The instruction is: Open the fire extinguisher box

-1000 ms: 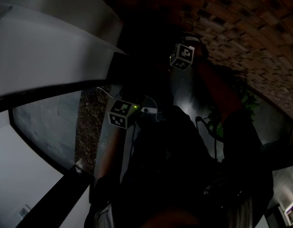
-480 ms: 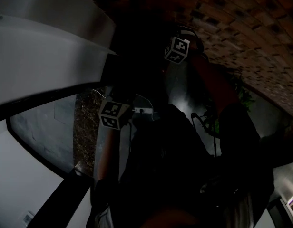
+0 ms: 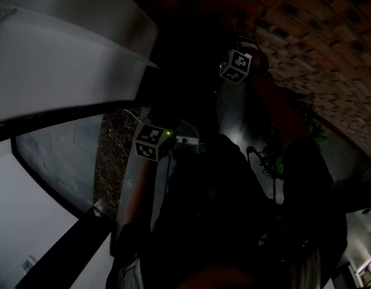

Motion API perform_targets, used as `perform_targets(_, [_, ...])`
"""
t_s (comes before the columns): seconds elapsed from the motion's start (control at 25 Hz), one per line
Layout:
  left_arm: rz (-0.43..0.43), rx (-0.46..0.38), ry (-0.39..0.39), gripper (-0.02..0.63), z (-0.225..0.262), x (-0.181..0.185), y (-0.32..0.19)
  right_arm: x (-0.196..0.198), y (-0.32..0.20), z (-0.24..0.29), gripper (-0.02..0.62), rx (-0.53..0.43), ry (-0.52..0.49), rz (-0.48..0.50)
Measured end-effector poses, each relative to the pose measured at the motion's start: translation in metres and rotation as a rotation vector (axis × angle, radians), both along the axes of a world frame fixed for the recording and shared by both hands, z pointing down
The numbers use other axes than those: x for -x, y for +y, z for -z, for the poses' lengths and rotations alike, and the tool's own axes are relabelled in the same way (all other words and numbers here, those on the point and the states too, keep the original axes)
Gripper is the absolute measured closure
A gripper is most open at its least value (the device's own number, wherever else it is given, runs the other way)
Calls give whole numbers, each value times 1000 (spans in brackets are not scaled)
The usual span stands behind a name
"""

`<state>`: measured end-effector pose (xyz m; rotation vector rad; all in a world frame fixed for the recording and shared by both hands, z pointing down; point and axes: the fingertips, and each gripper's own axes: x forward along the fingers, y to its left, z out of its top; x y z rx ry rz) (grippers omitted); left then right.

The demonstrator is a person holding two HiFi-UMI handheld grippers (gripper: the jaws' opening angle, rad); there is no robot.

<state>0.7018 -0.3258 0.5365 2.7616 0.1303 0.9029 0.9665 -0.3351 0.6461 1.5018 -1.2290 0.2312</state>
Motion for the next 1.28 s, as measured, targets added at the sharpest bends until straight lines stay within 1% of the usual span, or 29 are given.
perform_targets(0.32, [13, -14, 10, 606, 8, 10, -4, 3, 1, 1, 607, 10, 2, -12])
perform_targets(0.48, [19, -16, 12, 606, 9, 16, -4, 8, 1, 5, 607, -9, -74, -35])
perform_targets(0.56, [19, -19, 16, 606, 11, 18, -3, 9, 2, 5, 606, -2, -95, -35])
perform_targets(0.72, [25, -25, 22, 606, 14, 22, -3, 4, 5, 6, 606, 21, -65, -37])
perform_targets(0.84, [32, -27, 19, 606, 13, 25, -4, -3, 5, 16, 601, -10, -50, -55])
perform_targets(0.92, [40, -28, 19, 606, 13, 28, -5, -4, 2, 27, 578, -47, -51, -57])
perform_targets(1.04, [46, -31, 25, 606, 14, 28, -7, 3, -7, 47, 585, -103, -61, -40])
perform_targets(1.12, [42, -33, 33, 606, 16, 25, -7, 15, -11, 54, 594, -120, -115, -21])
perform_targets(1.28, [36, -29, 50, 606, 20, 20, -11, 54, -15, 66, 595, -161, -282, 6])
